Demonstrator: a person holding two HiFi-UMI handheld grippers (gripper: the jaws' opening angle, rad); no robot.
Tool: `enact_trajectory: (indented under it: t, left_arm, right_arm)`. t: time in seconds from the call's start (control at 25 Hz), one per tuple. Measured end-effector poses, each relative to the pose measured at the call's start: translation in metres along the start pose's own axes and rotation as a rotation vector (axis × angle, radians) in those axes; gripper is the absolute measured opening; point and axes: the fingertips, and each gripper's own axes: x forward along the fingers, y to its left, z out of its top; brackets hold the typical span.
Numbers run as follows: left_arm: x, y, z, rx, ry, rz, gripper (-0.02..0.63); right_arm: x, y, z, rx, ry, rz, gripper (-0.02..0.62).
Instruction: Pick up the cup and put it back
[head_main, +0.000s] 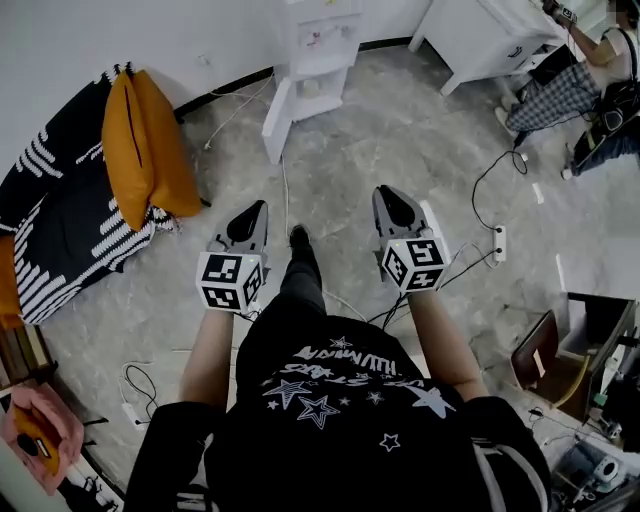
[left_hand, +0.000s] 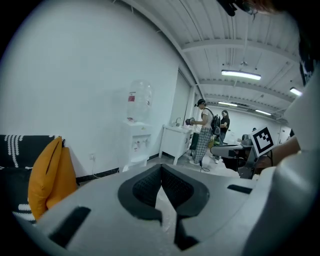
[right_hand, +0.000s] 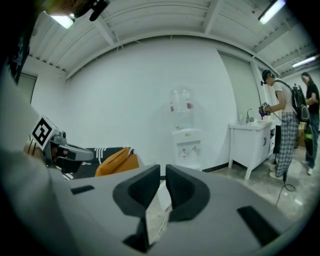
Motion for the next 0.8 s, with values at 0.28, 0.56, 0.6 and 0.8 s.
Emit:
enact_trajectory:
  t: [0.28,0.56,0.6,0.8]
  left_arm:
    - [0.142,0.071,0.04,-0.047,0.055,-0.026,0.009]
    - [0.237,0.111,0.047,-0.034,0.11,-0.031,0.009]
    - [0.248,0.116,0.044,-0.048,0.111,-0.021,0.009]
    - [0.309,0.146,0.018,-0.113,0.102,0.08,0.009]
  right_arm:
    - [0.169,-0.075,0.039,-0.042,0.059,-0.053,0.048]
    - [0.27,-0.126,0.026,-0.057,0.13,-0.061,0.048]
    - [0.283,-0.133,0.019,-0.061,0.144,-0.05,0.048]
    - [0.362,-0.179,-0.027,-0.09,0.194,0.001,0.049]
